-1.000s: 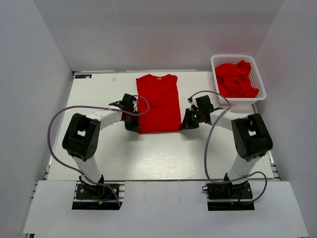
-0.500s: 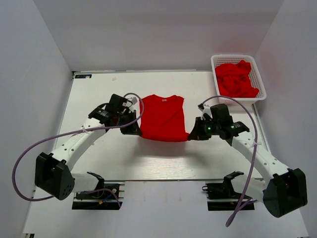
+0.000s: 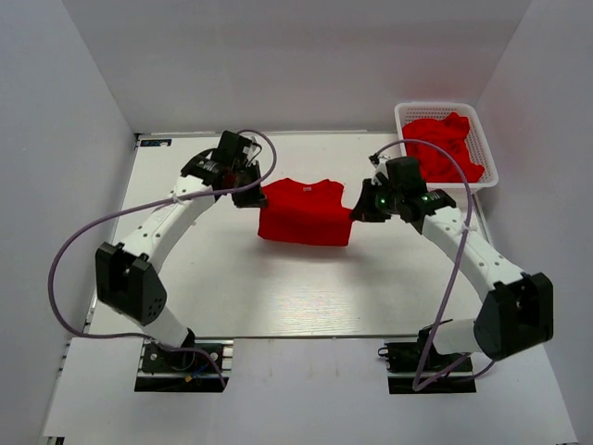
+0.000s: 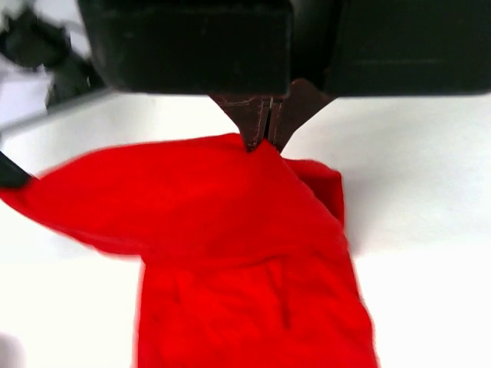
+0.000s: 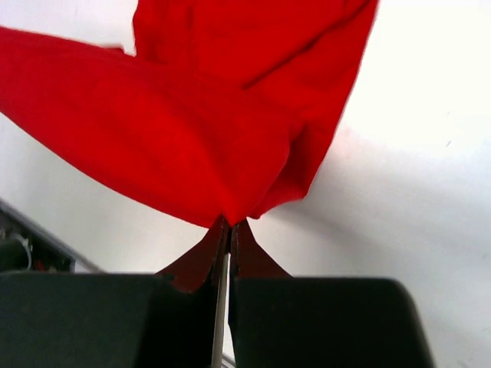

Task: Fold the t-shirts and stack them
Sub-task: Fold the long partially folded tshirt into a neat square

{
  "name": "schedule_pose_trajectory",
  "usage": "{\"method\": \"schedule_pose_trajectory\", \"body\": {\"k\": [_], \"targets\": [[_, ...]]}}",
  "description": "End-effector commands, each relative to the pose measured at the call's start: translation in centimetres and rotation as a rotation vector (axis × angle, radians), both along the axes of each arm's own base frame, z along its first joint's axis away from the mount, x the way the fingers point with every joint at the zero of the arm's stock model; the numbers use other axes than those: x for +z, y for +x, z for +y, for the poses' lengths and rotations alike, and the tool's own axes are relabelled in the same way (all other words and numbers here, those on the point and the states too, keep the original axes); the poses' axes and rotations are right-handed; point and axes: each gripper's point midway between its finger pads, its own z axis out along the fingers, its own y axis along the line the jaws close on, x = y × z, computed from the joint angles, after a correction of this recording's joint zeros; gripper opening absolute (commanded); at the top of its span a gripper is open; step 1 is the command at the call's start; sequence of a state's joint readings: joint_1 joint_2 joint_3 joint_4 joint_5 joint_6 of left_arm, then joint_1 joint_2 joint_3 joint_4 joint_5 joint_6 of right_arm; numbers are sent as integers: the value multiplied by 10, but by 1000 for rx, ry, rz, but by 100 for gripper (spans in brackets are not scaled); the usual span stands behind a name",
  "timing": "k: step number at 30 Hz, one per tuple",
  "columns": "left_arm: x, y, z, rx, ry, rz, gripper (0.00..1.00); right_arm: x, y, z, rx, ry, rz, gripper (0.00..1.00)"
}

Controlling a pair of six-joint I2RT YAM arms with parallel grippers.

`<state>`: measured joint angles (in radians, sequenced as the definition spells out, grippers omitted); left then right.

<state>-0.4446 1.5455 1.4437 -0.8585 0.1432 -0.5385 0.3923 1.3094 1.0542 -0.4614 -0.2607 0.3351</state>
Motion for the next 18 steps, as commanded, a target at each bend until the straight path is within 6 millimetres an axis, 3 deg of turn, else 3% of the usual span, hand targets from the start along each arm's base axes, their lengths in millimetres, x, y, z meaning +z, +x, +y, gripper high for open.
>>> {"method": "schedule_pose_trajectory", "body": {"k": [1,2,4,8,10,18], "targets": [[13,31,21,130,105,-50,0,20,47,-3,-69,-25,-104,0],[2,38,21,138,132,-26,0,34,55,-1,-72,-16,-130,0],[7,54,21,157,133,-44,0,22,65,0,-66,-25,-101,0],[5,84,24,186,159,-56,0,21,92,5,-55,-16,-90,0],[-8,95,29,202,174,-26,0,23,101,5,-57,-9,-90,0],[-21,137,34,218,180,-77,0,7,145,12,-48,3,-77,0]]}}
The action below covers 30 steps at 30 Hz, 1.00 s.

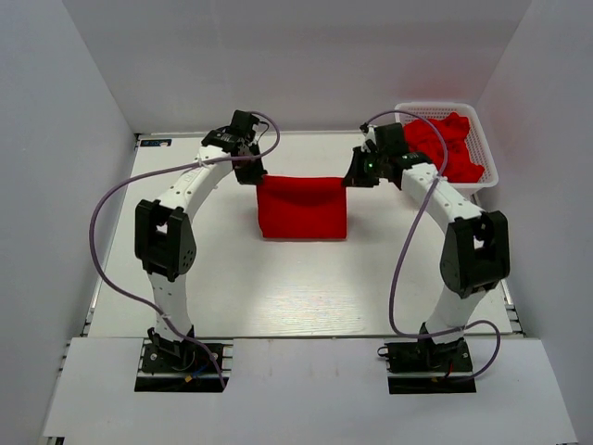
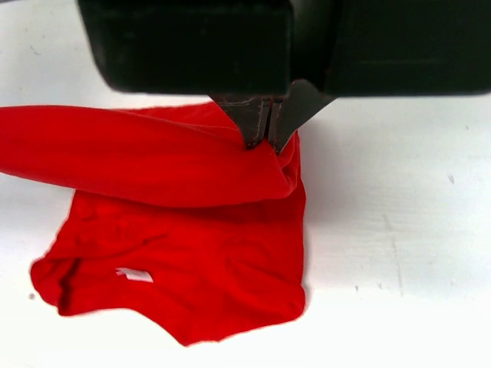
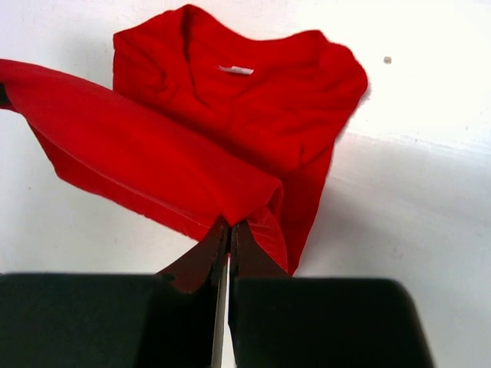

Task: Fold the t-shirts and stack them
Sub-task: Fold the long partially folded tshirt into a neat square

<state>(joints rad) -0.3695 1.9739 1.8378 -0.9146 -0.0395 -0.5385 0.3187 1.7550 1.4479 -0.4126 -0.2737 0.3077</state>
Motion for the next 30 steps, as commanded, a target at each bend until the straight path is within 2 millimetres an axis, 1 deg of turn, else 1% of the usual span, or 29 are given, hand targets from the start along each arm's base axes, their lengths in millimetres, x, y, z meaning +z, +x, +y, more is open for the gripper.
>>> {"method": "schedule_pose_trajectory", "body": {"k": [1,2,3,4,5,6,7,8,9,10,11,12,13,14,15,16,17,18,19,20,21,22,23,24,25,27,28,29,30], "targets": [[18,25,11,13,16,-99,0,13,28,-4,-5,10,-61,0],[20,29,13,5,13,-111,0,8,33,-4,-6,8,-54,0],[18,36,11,6,7,-127,0,7,36,-4,-8,11,-53,0],[13,37,7,-18,0,-121,0,5,41,-4,-8,17,-51,0],[13,42,9,-27,-5,-129,0,1,46,-4,-10,16,-44,0],[15,44,6,-34,-18,-139,0,0,48,-4,-11,15,-42,0],[5,47,5,-44,-6,-125,0,-4,54,-4,-14,14,-39,0],[2,49,3,-50,-14,-125,0,-5,55,-5,-16,18,-34,0],[3,54,4,-46,-24,-134,0,-8,57,-5,-23,16,-32,0],[-7,55,4,-46,-18,-115,0,-13,62,-6,-28,14,-23,0],[-8,60,3,-46,-21,-124,0,-11,64,-6,-34,17,-26,0],[-14,61,5,-45,-27,-109,0,-12,67,-7,-38,19,-30,0],[-15,64,4,-45,-28,-109,0,-21,74,-7,-37,17,-20,0],[-22,69,9,-34,-24,-101,0,-25,76,-6,-28,16,-14,0],[-24,71,8,-34,-24,-101,0,-38,80,-5,-14,10,8,0],[-22,73,6,-47,-30,-112,9,-36,85,-4,-5,10,-1,0],[-29,78,11,-35,-28,-109,20,-32,90,-3,-4,10,-14,0],[-32,80,6,-58,-46,-111,28,-42,93,-5,-11,12,8,0],[-34,88,7,-57,-62,-124,49,-53,96,-5,-13,6,25,2],[-31,93,6,-87,-77,-140,99,-39,108,-5,-32,21,-4,17],[-22,101,4,-87,-83,-168,100,-41,113,-4,-29,31,-3,90],[-26,109,8,-78,-82,-166,100,-45,117,-3,-32,37,5,90],[-25,106,6,-107,-81,-149,100,-21,127,1,-21,72,-36,90],[-5,117,10,-104,-82,-192,100,-14,130,1,-19,84,-46,90],[1,117,11,-112,-76,-196,100,0,133,3,-9,93,-80,90],[6,110,12,-138,-69,-195,100,11,132,1,-4,99,-104,90],[22,107,11,-156,-79,-230,100,31,127,-1,-6,102,-140,90],[-4,97,13,-155,-69,-169,100,36,124,-2,-4,102,-152,90],[7,90,15,-163,-66,-187,100,14,112,-4,-3,91,-106,90]]}}
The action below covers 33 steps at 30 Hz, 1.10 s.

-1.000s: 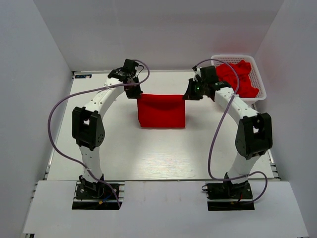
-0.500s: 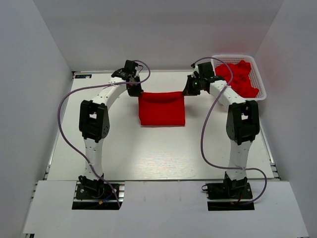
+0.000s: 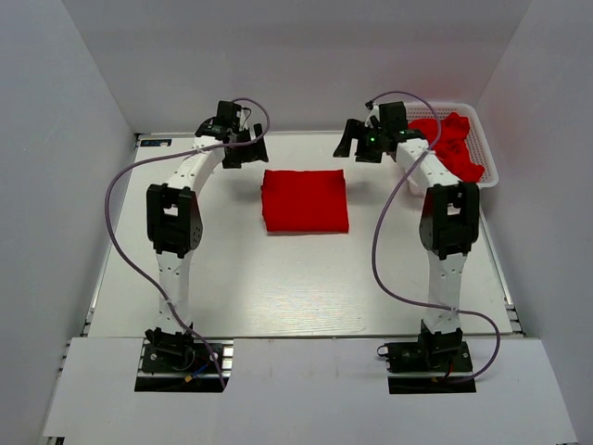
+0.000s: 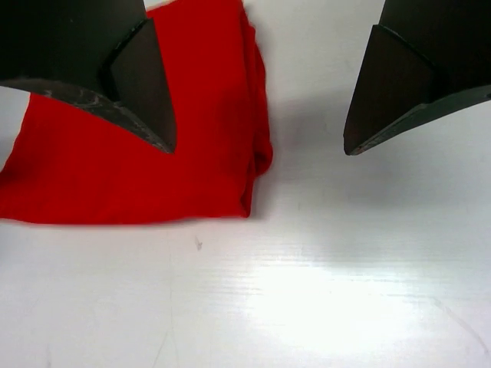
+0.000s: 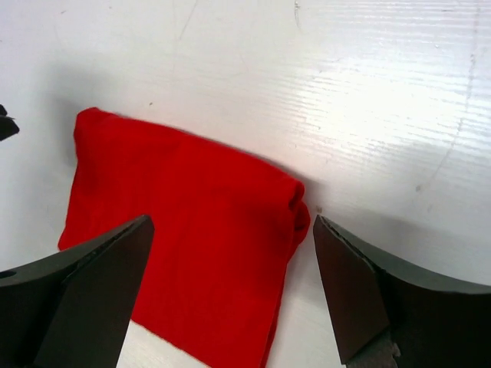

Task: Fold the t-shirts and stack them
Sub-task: Fold the long partially folded tshirt into a neat square, then put the neatly folded tshirt into the corner of the board with the left arm

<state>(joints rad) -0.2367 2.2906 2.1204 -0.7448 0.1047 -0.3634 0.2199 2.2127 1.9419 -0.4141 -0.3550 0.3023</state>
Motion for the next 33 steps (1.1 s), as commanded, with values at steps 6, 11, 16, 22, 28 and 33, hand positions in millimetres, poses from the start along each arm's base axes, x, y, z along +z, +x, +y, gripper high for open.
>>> {"method": "schedule_pose_trajectory", "body": {"k": [6,11,16,22,28,33], "targets": [[0,-71,-12,-152,9,45,100,41,-77,-15,15,12,-56,90],[-17,-80,-21,-164,42,59,100,66,-124,-31,-23,19,-118,90],[-48,-81,-40,-199,30,109,88,42,-158,-48,-65,-31,-74,90],[-86,-85,-38,-185,102,187,53,39,-180,-66,-122,-85,-73,90],[-108,-91,-26,-147,162,236,30,50,-186,-76,-158,-110,-106,90],[-104,-77,-7,-102,257,222,0,58,-185,-85,-198,-130,-138,90]]}}
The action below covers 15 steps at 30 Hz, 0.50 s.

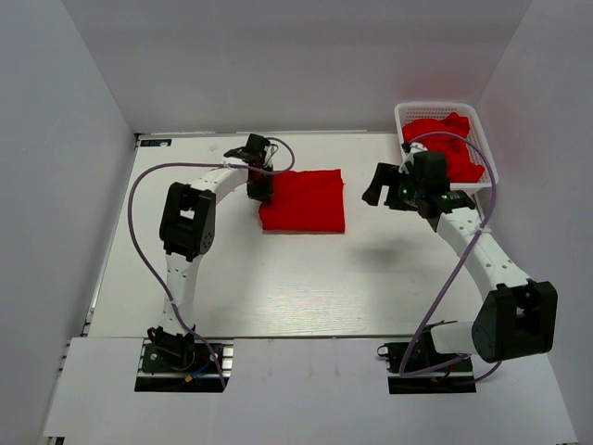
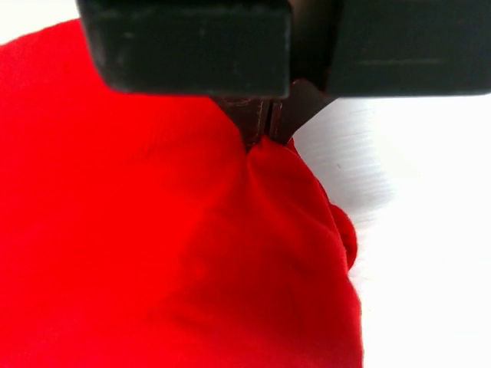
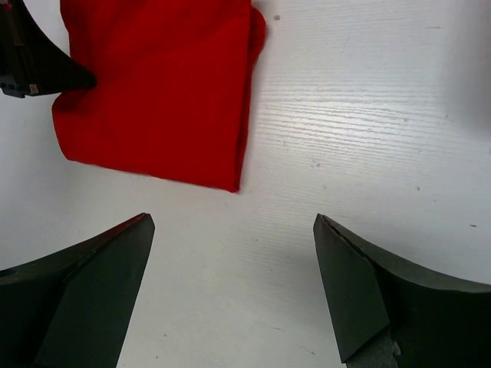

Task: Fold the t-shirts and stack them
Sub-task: Put the neatly folded tshirt into the corner of the board with the left arm

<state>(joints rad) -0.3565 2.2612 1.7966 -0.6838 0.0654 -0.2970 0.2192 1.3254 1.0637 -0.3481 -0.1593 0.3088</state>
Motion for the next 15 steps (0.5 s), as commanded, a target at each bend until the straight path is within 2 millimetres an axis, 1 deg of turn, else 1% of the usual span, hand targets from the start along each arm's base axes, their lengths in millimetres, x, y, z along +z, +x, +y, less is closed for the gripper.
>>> {"method": "schedule_pose_trajectory", "body": {"k": [1,2,3,4,5,6,7,8,9,10,11,12,13,14,15], "targets": [[-4,8,30,39,148,2,0,9,1,-13,-50,-33,-46,90],[2,14,46,65,198,-12,0,10,2,-13,-51,-37,-50,90],[13,25,51,58,233,-58,0,11,3,-14,-56,-44,-53,90],[17,31,64,63,280,-80,0,12,4,-15,-60,-44,-55,90],[30,38,81,78,371,-125,0,10,4,-15,-61,-47,-48,90],[41,44,95,63,431,-152,0,16,6,-14,-59,-48,-53,90],[49,48,101,56,469,-174,0,15,8,-14,-61,-46,-49,90],[57,55,115,77,516,-199,0,11,9,-14,-63,-50,-34,90],[69,62,117,76,534,-229,0,14,13,-12,-59,-49,-35,90],[69,67,129,66,570,-227,0,16,13,-13,-60,-49,-37,90],[77,71,145,98,610,-239,0,15,18,-13,-60,-51,-33,90],[80,76,152,113,630,-247,0,13,20,-11,-56,-55,-23,90],[89,81,169,141,672,-264,0,22,25,-10,-55,-52,-34,90],[80,83,178,157,696,-245,0,14,28,-9,-48,-61,-9,90],[86,89,188,172,715,-258,0,14,29,-8,-48,-57,-2,90]]}}
